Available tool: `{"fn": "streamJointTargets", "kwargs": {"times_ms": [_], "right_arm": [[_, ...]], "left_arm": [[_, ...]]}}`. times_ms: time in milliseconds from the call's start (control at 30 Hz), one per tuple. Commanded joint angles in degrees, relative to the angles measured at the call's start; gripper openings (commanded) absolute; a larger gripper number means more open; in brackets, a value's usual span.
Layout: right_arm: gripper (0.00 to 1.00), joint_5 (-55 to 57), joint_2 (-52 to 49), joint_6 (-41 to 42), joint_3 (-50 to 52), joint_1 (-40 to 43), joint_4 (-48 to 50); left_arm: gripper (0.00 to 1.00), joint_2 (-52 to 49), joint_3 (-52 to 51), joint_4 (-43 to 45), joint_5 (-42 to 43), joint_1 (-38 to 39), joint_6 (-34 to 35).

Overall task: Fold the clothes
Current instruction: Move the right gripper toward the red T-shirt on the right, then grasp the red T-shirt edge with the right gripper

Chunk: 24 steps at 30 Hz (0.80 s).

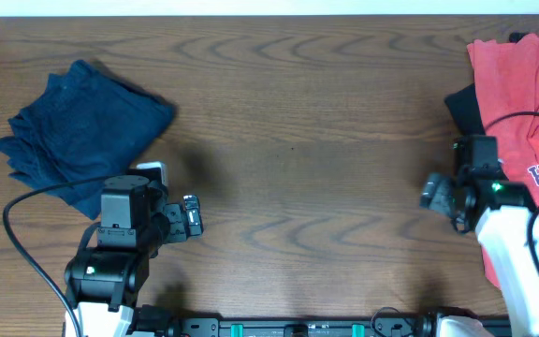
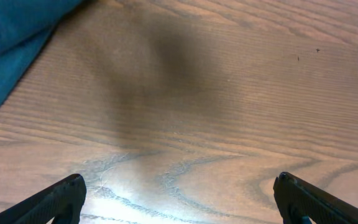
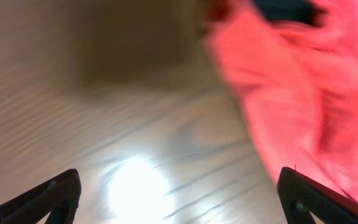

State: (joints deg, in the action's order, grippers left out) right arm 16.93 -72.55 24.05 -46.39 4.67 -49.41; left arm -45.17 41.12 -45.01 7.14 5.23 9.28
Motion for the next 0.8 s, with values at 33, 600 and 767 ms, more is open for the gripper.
{"fn": "streamJointTargets", "kwargs": {"times_ms": [33, 600, 767], "right_arm": [[0.99, 9.0, -6.1, 7.4, -0.4, 7.5, 2.3], [0.61, 9.4, -21.5, 7.4, -0.3, 18.0, 5.1], [0.57, 8.9, -21.5, 7.3, 0.1, 18.5, 7.0]], "left_arm": [[0.98, -0.2, 1.2, -0.1, 0.4, -0.4, 0.9], [0.98, -0.2, 1.2, 0.3, 0.4, -0.4, 0.9], [0.98, -0.2, 1.2, 0.3, 0.4, -0.4, 0.9]]}}
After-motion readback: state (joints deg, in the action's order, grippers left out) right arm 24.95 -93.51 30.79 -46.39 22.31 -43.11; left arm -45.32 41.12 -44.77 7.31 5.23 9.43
